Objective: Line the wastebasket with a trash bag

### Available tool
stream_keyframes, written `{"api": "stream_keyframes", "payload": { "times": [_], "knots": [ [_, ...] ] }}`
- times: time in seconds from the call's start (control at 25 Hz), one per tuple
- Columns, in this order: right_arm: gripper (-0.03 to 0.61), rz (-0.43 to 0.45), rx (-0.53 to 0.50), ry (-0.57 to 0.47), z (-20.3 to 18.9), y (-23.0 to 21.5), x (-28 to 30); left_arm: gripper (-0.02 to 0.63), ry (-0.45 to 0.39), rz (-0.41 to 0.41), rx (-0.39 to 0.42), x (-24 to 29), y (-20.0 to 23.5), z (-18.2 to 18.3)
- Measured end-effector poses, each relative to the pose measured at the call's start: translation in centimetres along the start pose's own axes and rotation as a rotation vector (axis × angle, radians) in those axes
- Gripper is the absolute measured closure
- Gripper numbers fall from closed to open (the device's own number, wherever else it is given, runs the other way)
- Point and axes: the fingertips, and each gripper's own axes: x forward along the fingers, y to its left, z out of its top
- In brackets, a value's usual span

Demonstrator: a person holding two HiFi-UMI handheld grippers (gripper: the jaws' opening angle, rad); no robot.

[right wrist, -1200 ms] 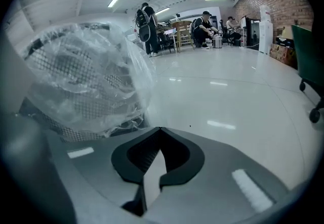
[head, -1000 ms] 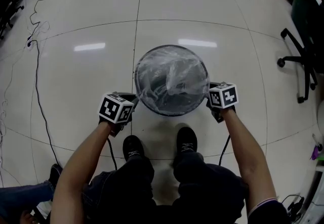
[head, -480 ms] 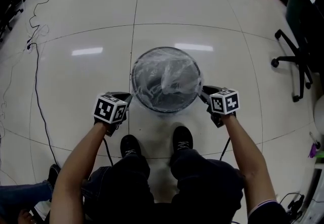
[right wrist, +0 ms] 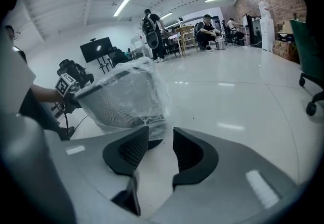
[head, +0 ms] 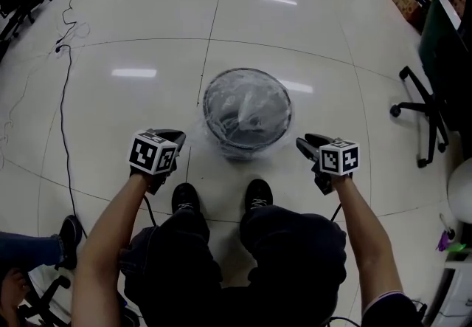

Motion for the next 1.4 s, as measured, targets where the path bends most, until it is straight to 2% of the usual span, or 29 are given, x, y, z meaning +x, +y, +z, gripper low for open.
{"api": "stream_keyframes", "payload": {
  "times": [0.12,0.24,0.28,0.4,0.52,0.68,0.76,0.92,1.08,1.4],
  "knots": [
    [0.431,0.028,-0.044,-0.016,1.1,1.4,-0.7,0.595,-0.02,0.015,-0.02,-1.5,-0.8,-0.6],
    [0.455,0.053,-0.084,-0.054,3.0,2.9,-1.8,0.589,-0.023,-0.004,-0.036,-2.9,-2.5,-1.5],
    [0.466,0.062,-0.099,-0.065,3.6,3.5,-2.2,0.554,-0.022,-0.011,-0.035,-3.2,-3.2,-2.0],
    [0.481,0.088,-0.145,-0.094,5.2,4.9,-3.4,0.541,-0.041,0.011,-0.036,-4.1,-4.3,-2.7],
    [0.495,0.11,-0.183,-0.12,6.7,5.9,-4.5,0.487,-0.08,0.046,-0.056,-5.1,-4.9,-2.7],
    [0.508,0.141,-0.227,-0.141,8.1,7.5,-5.3,0.429,-0.079,0.072,-0.06,-6.1,-5.7,-3.7],
    [0.513,0.161,-0.248,-0.15,8.6,8.4,-5.6,0.426,-0.085,0.091,-0.065,-6.7,-6.2,-4.3],
    [0.527,0.203,-0.293,-0.163,9.5,10.6,-6.1,0.444,-0.136,0.137,-0.068,-8.7,-7.1,-3.8],
    [0.555,0.247,-0.337,-0.187,10.7,13.3,-7.0,0.601,-0.197,0.193,-0.027,-11.5,-8.6,-1.8],
    [0.577,0.376,-0.463,-0.264,13.9,21.4,-9.9,0.602,-0.355,0.276,0.049,-18.5,-12.8,4.9]
  ]
}}
